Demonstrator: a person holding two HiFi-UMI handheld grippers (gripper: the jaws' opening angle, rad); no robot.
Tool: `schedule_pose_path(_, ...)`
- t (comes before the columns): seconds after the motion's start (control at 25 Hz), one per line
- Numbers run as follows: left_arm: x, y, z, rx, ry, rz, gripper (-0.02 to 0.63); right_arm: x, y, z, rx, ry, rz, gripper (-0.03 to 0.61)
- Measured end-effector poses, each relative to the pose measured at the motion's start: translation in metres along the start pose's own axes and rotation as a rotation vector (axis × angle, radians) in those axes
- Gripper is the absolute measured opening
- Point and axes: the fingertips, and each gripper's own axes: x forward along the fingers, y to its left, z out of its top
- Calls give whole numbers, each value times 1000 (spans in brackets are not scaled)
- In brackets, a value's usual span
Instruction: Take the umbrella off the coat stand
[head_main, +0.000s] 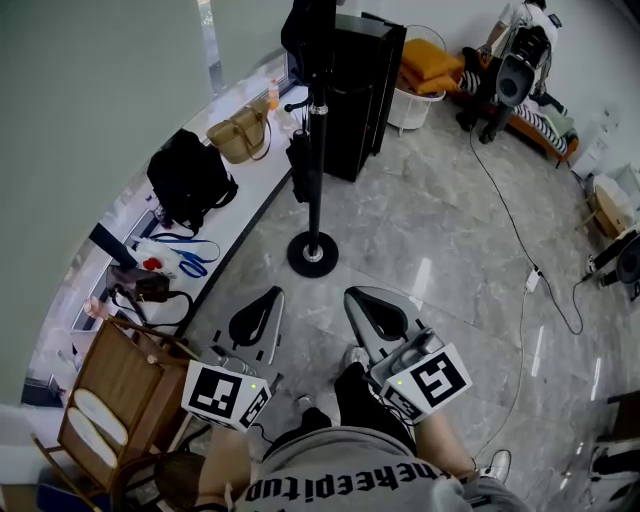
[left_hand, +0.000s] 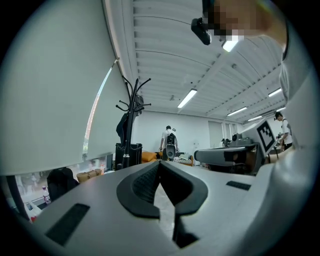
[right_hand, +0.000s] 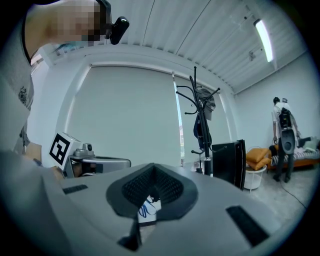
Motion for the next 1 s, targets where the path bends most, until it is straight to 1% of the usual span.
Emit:
schedule_pose_path(0.2,30,13,0,3,2,14,15,21,-27,4,-1,-13,18,11)
schedule_pose_path(0.44,71,21,4,-4,-9,38,15,44,-66,8,-7,-4,52,11)
schedule_pose_path(0.72,112,37,6,-10,-11,88,15,70,-107,12,-14,-4,95,12)
schedule_pose_path(1.0,146,38,10,-7,-25,123,15,83,-138,14,-23,-4,140,12)
